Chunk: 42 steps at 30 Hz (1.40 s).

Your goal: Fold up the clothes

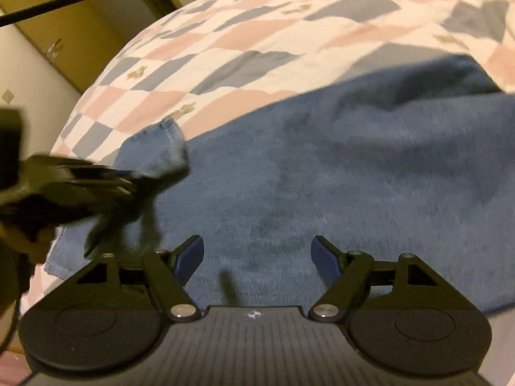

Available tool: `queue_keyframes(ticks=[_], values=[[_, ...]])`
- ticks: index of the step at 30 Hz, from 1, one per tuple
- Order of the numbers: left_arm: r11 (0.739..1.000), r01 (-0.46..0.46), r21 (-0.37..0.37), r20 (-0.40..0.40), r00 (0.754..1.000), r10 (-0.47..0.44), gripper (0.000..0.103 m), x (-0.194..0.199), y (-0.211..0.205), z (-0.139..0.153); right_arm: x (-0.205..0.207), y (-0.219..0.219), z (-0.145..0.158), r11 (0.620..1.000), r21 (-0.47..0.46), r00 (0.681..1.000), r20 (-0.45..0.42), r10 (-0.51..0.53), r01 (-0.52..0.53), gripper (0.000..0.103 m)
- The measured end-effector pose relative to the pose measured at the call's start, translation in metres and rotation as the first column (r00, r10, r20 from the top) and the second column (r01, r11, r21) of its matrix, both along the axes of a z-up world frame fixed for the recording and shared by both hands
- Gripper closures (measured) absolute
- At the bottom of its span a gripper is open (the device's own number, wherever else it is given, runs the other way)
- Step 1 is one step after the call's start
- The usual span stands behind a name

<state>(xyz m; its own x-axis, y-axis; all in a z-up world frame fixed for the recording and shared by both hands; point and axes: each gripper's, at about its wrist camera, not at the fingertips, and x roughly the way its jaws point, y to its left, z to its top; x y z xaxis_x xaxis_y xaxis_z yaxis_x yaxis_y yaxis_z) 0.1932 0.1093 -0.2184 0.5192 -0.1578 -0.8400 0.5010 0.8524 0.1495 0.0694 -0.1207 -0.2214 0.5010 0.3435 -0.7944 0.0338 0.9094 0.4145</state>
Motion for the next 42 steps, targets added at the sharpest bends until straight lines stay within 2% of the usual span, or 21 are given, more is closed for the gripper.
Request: queue_keyframes(ticks=[1,2,3,4,5,6,7,8,10,13,16,20,25,26,27,28,29,33,35,36,42], values=[[0.992,-0.102,-0.076,0.037,0.994,0.105,0.094,-0.006,0.022,0.015,0.000,0.001,-0.001,1.000,0.001,1.000,-0.001,0.006,-0.006,0.027],[0.961,-0.225,-0.162,0.066,0.969,0.238,0.095,-0.016,0.051,0.029,0.001,0.003,-0.003,1.000,0.001,1.000,-0.002,0.013,-0.013,0.027],[0.905,-0.343,-0.251,0.083,0.924,0.373,0.095,-0.026,0.081,0.043,0.000,0.004,-0.003,1.000,0.006,1.000,-0.003,0.017,-0.017,0.027],[0.828,-0.465,-0.313,0.037,0.865,0.500,0.095,-0.035,0.112,0.046,-0.001,0.004,-0.004,1.000,0.012,1.000,-0.003,0.022,-0.022,0.027],[0.730,-0.580,-0.361,-0.027,0.789,0.614,0.094,-0.045,0.145,0.047,-0.001,0.005,-0.004,1.000,0.017,1.000,-0.004,0.026,-0.026,0.027],[0.615,-0.682,-0.397,-0.096,0.697,0.711,0.093,-0.055,0.177,0.048,-0.001,0.007,-0.006,0.999,0.027,1.000,-0.008,0.028,-0.028,0.027],[0.524,-0.760,-0.384,-0.164,0.615,0.772,0.093,-0.064,0.202,0.040,0.001,0.010,-0.007,0.999,0.038,0.999,-0.012,0.031,-0.030,0.027],[0.450,-0.820,-0.355,-0.232,0.543,0.807,0.094,-0.073,0.224,0.027,0.002,0.012,-0.009,0.998,0.053,0.999,-0.022,0.029,-0.028,0.027],[0.311,-0.886,-0.344,-0.380,0.434,0.817,0.094,-0.089,0.256,0.001,0.003,0.013,-0.011,0.996,0.094,0.999,-0.046,0.004,0.000,0.027],[0.096,-0.911,-0.402,-0.552,0.325,0.768,0.093,-0.109,0.280,-0.027,-0.003,0.003,-0.014,0.973,0.206,0.991,-0.106,-0.080,0.101,0.027],[-0.001,-0.896,-0.444,-0.608,0.301,0.734,0.086,-0.115,0.281,-0.034,-0.013,-0.016,-0.022,0.905,0.335,0.960,-0.188,-0.209,0.262,0.029],[-0.022,-0.879,-0.476,-0.631,0.324,0.704,0.074,-0.114,0.276,-0.038,-0.030,-0.038,-0.037,0.768,0.454,0.890,-0.288,-0.354,0.452,0.036],[-0.116,-0.864,-0.489,-0.675,0.292,0.677,0.070,-0.094,0.279,-0.043,-0.045,-0.050,-0.053,0.618,0.524,0.810,-0.366,-0.457,0.586,0.041],[-0.111,-0.868,-0.483,-0.674,0.288,0.681,0.071,-0.090,0.278,-0.045,-0.048,-0.051,-0.056,0.596,0.529,0.797,-0.381,-0.469,0.604,0.044],[-0.096,-0.873,-0.479,-0.667,0.290,0.687,0.077,-0.086,0.277,-0.046,-0.051,-0.053,-0.058,0.574,0.534,0.783,-0.395,-0.481,0.621,0.046],[-0.062,-0.875,-0.481,-0.647,0.306,0.699,0.093,-0.084,0.275,-0.043,-0.054,-0.054,-0.060,0.551,0.540,0.771,-0.406,-0.491,0.636,0.046],[-0.025,-0.875,-0.483,-0.624,0.324,0.711,0.102,-0.082,0.273,-0.040,-0.054,-0.054,-0.061,0.540,0.544,0.765,-0.412,-0.495,0.643,0.046],[0.119,-0.857,-0.501,-0.532,0.413,0.739,0.102,-0.077,0.265,-0.024,-0.056,-0.052,-0.063,0.505,0.558,0.751,-0.437,-0.496,0.658,0.046],[0.175,-0.852,-0.493,-0.503,0.443,0.742,0.102,-0.072,0.261,-0.021,-0.058,-0.050,-0.067,0.484,0.564,0.741,-0.460,-0.488,0.669,0.046],[0.190,-0.853,-0.486,-0.497,0.449,0.742,0.101,-0.071,0.260,-0.022,-0.059,-0.050,-0.068,0.477,0.562,0.735,-0.467,-0.491,0.676,0.046],[0.192,-0.864,-0.465,-0.514,0.440,0.736,0.100,-0.066,0.259,-0.031,-0.061,-0.055,-0.081,0.418,0.537,0.676,-0.507,-0.535,0.733,0.052]])
